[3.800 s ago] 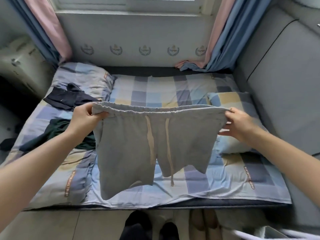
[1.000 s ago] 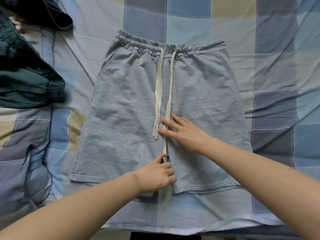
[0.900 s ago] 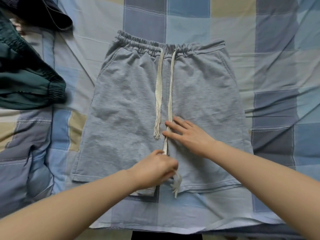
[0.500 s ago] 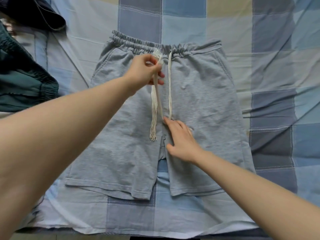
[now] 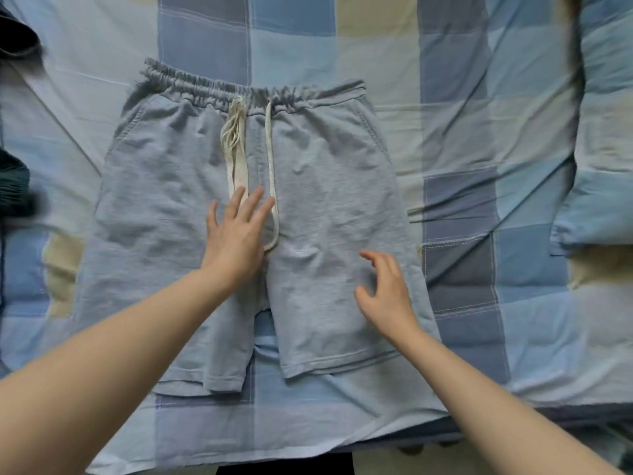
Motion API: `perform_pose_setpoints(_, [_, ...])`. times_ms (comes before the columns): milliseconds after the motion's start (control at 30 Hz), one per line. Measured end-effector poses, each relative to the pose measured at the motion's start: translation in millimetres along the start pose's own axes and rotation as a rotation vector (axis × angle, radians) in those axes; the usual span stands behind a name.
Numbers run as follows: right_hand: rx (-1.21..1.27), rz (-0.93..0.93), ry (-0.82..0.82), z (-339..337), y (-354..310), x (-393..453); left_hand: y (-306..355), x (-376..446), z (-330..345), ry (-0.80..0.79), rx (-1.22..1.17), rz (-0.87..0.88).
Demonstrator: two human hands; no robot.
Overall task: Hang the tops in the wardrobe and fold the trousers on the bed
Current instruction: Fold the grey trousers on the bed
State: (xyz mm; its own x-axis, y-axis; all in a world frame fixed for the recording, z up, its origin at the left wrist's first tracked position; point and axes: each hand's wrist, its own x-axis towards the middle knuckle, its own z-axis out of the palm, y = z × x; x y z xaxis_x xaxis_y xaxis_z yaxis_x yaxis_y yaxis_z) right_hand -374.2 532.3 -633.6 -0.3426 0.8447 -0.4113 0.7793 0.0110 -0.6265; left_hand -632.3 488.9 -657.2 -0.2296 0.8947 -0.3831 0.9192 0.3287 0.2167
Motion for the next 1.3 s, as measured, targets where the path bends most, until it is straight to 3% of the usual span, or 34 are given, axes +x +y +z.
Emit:
perform_pose_setpoints(167, [-0.032, 0.372, 0.241, -47, 66, -16, 56, -42, 27, -0.219, 0.044, 0.213])
perform_pose_setpoints(300, [0.089, 0.468, -0.016, -50, 82, -25, 105, -61, 41, -0.391, -0.139, 0.268])
perform_pose_setpoints(433, [0.042, 0.359, -0.23, -41, 68, -39, 144, -62, 35, -0.5, -0.582, -0.019])
perform_pose_setpoints(567, [0.014, 0.054, -0.412, -41, 33, -56, 169, -52, 20, -0.53, -1.177, -0.413])
perform_pose_setpoints(667, [-0.001, 0.02, -0.588, -54, 18, -51, 172, -50, 20, -0.374, -1.05, -0.446])
perform_pose_setpoints(700, [-0.014, 0.06, -0.575, -62, 16, -42, 171, -49, 20, -0.332, -0.984, -0.441])
perform_pose_setpoints(867, [0.031, 0.241, -0.197, -88, 4, 40, 166, -57, 23, -0.327, -0.861, -0.337])
perform_pose_setpoints(1067, [0.408, 0.441, -0.148, -77, -40, 159, 161, -64, 29, -0.313, -0.95, -0.246])
perform_pose_setpoints(1300, [0.252, 0.412, -0.076, -50, -64, 195, 139, -80, 28, -0.357, -1.024, -0.211])
